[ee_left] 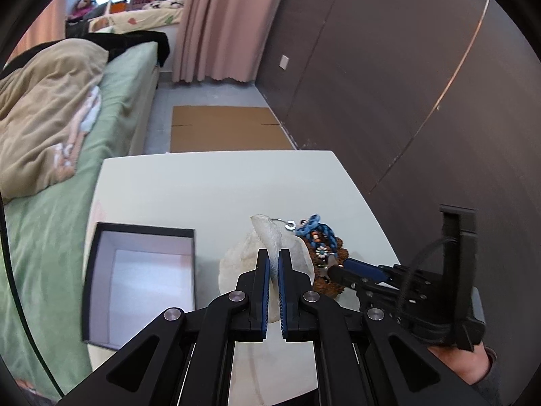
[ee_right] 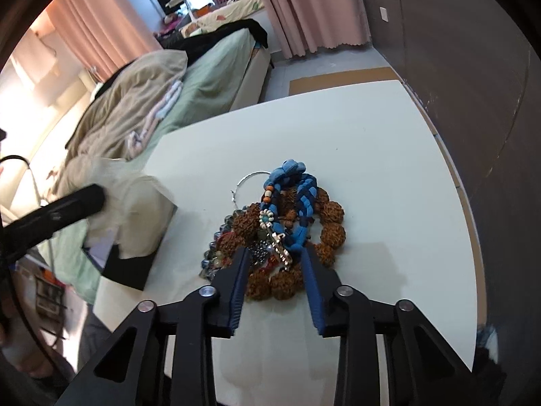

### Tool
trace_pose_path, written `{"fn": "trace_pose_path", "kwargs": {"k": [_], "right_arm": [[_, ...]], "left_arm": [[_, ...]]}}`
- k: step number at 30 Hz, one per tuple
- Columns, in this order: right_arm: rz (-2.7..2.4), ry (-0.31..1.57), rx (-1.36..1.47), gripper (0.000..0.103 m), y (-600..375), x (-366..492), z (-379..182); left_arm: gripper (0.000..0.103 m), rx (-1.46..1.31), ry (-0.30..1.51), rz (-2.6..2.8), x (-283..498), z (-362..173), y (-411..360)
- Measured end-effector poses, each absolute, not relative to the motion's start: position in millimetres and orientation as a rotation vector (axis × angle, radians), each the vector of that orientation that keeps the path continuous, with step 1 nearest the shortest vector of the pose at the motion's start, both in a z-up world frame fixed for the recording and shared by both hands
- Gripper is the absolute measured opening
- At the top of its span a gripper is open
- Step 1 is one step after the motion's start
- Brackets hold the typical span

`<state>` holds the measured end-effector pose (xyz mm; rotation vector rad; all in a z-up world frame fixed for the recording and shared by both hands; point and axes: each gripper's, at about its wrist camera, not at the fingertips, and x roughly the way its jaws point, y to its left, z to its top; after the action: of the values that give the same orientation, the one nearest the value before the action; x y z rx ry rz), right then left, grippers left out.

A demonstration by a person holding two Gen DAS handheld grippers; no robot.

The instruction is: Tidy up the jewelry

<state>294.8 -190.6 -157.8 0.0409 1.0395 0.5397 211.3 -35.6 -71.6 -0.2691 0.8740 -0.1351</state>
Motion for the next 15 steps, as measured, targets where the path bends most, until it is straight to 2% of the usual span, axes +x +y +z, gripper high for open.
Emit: {"fn": "trace_pose_path", "kwargs": {"k": [1,2,4,15], "right_arm": [[0.535,1.046,0.036,0.023,-190.1,296.8,-159.1],[0.534,1.051,0.034,0.014,-188.9,298.2,-160.3],[0.53,1.052,0.03,0.006,-189.0,298.0,-160.8],[0.538,1.008,0.103,0.005,-197.0,281.8,-134.3]], "left_arm": [[0.004,-0.275,0.87,-0.13,208.4,-70.8,-32.2],[0.004,-0.28,0.867,-0.126,205.7,-70.3,-28.3],[0.004,-0.291,0.859,-0.119,199.9,-69.4,-22.0],[0.004,-0.354,0.807,-0.104,176.6,-60.8,11.1]]}}
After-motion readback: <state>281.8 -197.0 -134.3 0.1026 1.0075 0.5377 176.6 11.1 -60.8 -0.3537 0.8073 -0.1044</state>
